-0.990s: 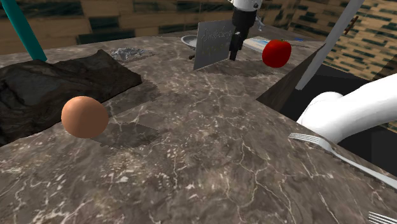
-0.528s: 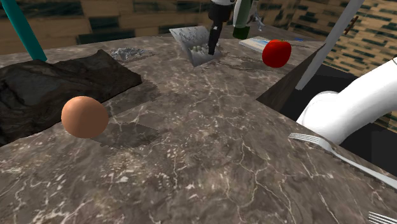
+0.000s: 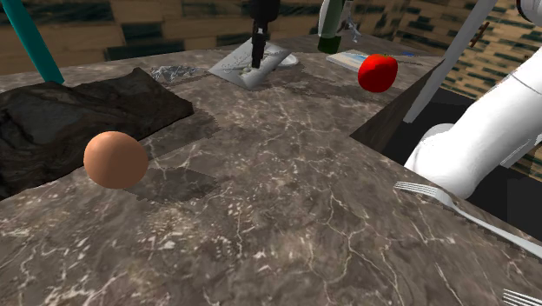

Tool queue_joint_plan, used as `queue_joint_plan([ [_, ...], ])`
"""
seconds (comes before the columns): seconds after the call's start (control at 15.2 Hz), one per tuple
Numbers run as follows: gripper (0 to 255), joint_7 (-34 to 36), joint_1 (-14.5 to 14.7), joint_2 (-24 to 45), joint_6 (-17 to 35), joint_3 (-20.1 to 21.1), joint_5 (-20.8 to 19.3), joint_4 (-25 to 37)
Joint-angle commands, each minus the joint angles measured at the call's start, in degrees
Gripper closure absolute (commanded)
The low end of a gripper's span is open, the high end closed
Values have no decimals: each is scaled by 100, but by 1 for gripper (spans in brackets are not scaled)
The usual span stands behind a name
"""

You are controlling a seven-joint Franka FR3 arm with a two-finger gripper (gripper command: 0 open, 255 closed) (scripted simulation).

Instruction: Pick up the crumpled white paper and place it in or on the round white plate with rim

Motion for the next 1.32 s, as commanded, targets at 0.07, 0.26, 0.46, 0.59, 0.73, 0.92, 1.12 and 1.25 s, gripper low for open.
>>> queue_joint_plan([
  [0.07,0,-187,130,356,139,162,-150,390],
  [0.26,0,-349,268,714,249,335,-324,789],
  [0.46,0,-507,419,1060,340,508,-519,1184],
  [0.59,0,-611,527,1285,391,622,-659,1443],
  [0.73,0,-694,618,1459,426,709,-775,1645],
  [0.92,0,-666,595,1536,620,685,-817,1527],
  [1.12,0,-635,573,1621,809,661,-865,1422],
  [1.25,0,-617,562,1670,907,648,-893,1372],
])
